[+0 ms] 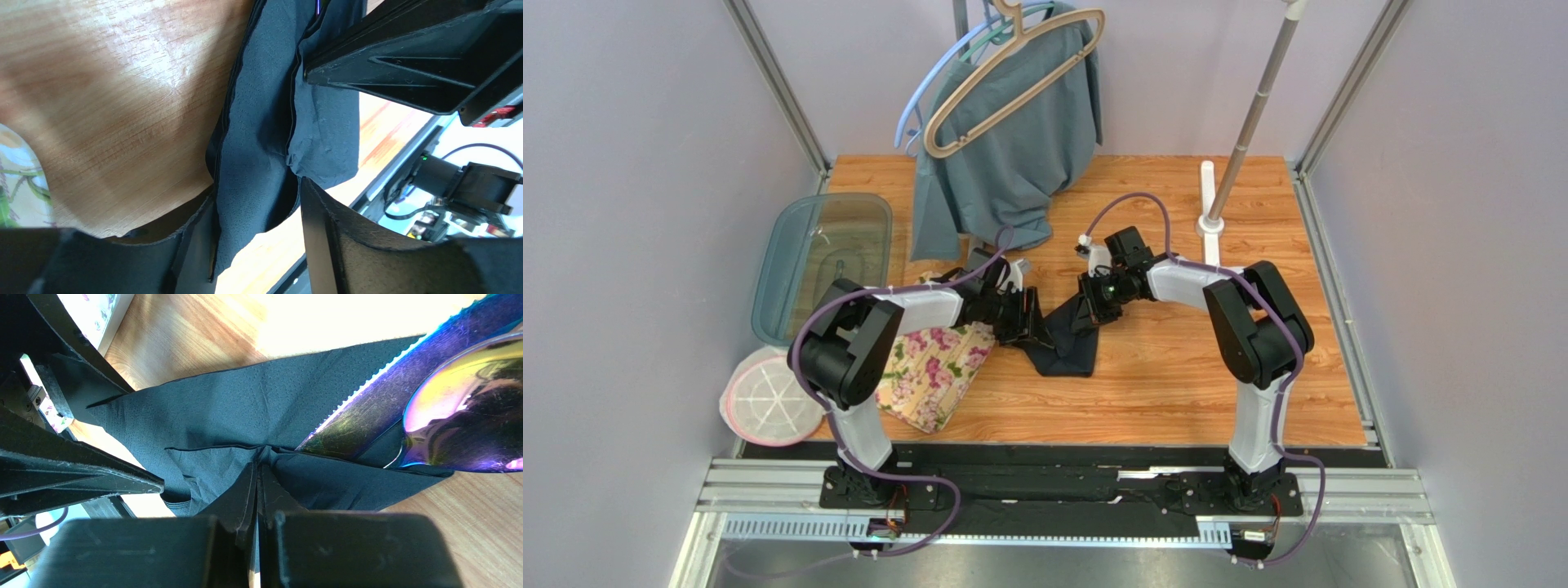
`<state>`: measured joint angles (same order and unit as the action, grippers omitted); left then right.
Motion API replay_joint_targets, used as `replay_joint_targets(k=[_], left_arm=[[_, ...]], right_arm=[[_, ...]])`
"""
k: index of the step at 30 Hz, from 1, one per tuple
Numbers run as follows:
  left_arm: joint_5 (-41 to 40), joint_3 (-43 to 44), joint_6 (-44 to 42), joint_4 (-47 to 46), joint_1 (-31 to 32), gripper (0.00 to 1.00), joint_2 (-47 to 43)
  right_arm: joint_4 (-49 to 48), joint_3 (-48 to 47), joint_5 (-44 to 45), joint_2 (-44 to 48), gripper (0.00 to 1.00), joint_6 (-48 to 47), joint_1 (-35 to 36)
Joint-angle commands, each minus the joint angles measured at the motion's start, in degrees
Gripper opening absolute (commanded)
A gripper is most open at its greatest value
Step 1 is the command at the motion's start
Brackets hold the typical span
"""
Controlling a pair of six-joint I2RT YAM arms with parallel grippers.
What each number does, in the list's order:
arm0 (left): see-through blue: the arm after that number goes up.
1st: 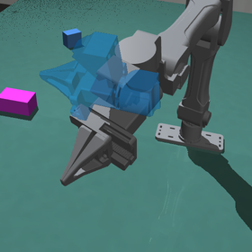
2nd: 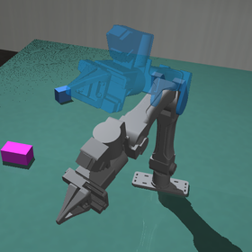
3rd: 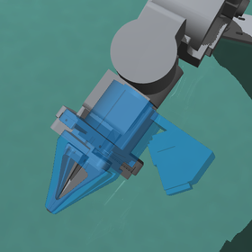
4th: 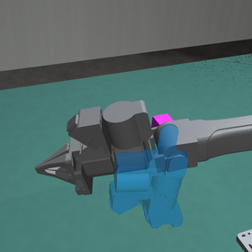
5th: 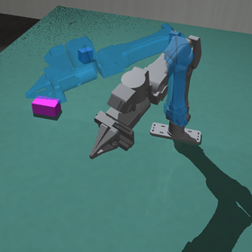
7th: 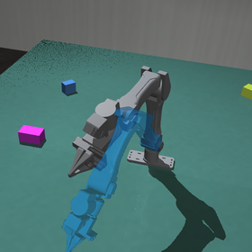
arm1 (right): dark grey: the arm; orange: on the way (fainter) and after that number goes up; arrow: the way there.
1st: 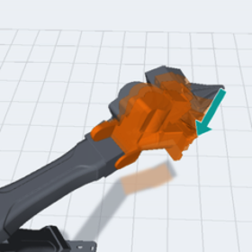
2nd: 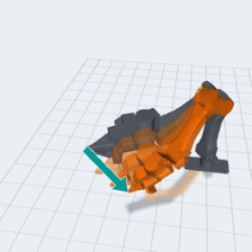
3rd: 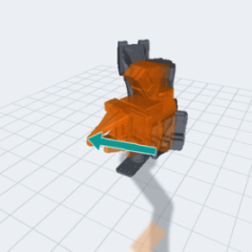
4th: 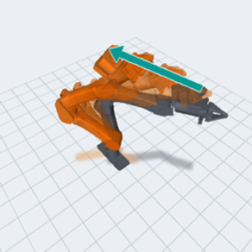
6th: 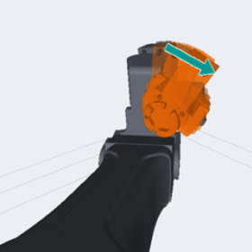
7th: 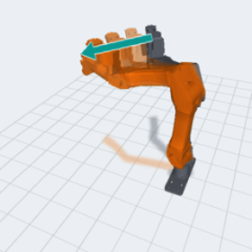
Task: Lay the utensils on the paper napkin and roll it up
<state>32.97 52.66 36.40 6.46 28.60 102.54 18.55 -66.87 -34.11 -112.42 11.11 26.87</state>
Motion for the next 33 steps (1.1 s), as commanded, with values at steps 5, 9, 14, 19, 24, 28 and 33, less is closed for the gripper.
replay_joint_targets(k=[5,9,14,19,24,28,33], left_arm=[[0.8,-4.4,0.5,3.5,-1.4,0.57,-1.3],[2.2,-7.2,2.4,2.6,-1.4,0.57,-1.9],[2.5,-8.8,4.8,-3.2,-1.4,0.59,-1.6],[1.0,-6.1,5.3,-11.2,-1.6,0.58,1.3],[-0.4,-3.5,3.9,-12.3,-2.0,0.55,3.4],[-0.5,-2.7,3.8,-11.6,-1.9,0.52,4.4],[0.6,-3.0,2.5,-8.1,-2.0,0.43,2.5]], right_arm=[[6.2,2.5,9.1,-4.8,0.00,-2.9,0.5],[5.9,2.8,9.1,-4.9,0.00,-2.5,0.5],[5.8,3.0,9.0,-4.7,0.00,-2.7,0.5],[6.0,2.7,9.0,-5.1,0.00,-2.8,0.5],[5.9,2.7,9.1,-5.4,0.00,-2.8,0.5],[5.5,2.7,9.1,-5.4,0.00,-2.9,0.4],[5.6,2.6,9.1,-5.5,0.00,-2.7,0.5]])
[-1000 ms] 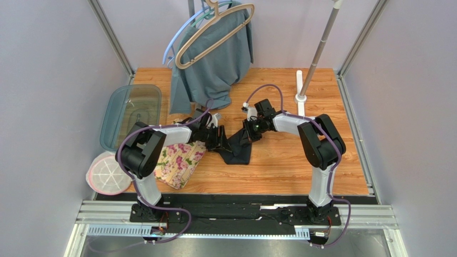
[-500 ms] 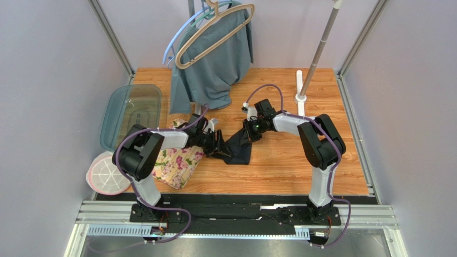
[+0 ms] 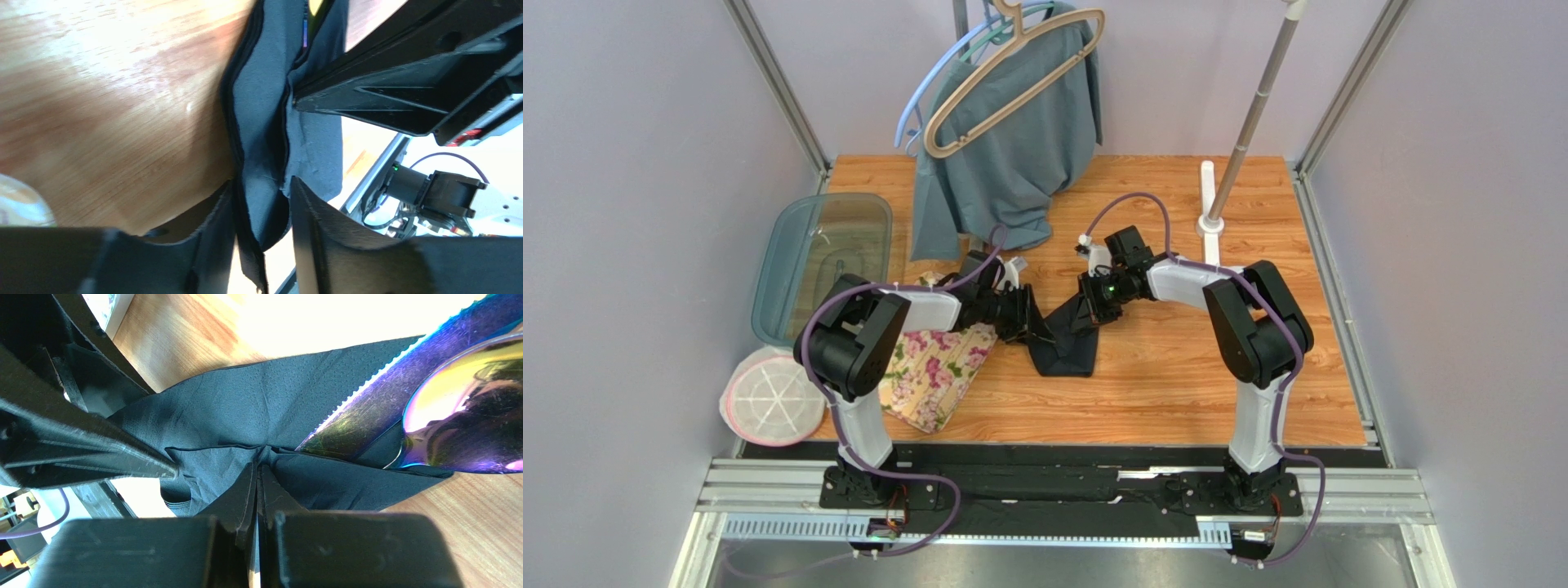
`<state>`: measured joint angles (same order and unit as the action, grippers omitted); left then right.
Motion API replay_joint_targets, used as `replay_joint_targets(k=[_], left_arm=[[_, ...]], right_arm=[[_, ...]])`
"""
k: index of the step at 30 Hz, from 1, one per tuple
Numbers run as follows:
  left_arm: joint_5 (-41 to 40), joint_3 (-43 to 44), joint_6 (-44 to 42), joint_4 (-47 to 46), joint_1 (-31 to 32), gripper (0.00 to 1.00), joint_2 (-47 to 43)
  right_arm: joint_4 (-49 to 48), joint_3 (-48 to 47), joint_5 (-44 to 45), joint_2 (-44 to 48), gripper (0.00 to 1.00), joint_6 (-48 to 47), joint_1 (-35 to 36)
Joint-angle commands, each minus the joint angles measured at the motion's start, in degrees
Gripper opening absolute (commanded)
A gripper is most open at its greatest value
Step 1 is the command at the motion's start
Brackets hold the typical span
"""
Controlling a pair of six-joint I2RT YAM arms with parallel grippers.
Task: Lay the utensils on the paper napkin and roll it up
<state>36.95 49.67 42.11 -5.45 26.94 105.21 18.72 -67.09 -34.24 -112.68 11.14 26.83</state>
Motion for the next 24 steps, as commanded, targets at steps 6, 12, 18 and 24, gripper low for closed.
replay_joint_targets(k=[6,12,18,24], left_arm=[[-2.1,-0.6,-2.7,7.8,-0.3,0.32,-5.5],[0.3,1.7,0.0,6.3,0.7,0.09,-6.3],[1.5,4.7,2.8,2.6,4.7,0.05,-4.8],[0.8,7.0,7.5,0.4,7.8,0.11,-0.1]], right_arm=[[5.3,3.1,9.5,-5.1,0.00,-2.6,0.4],[4.9,2.9,9.5,-5.4,0.00,-2.0,0.5],[4.8,2.8,9.5,-5.4,0.00,-1.5,0.6],[4.8,2.9,9.7,-5.4,0.00,-0.9,0.6]])
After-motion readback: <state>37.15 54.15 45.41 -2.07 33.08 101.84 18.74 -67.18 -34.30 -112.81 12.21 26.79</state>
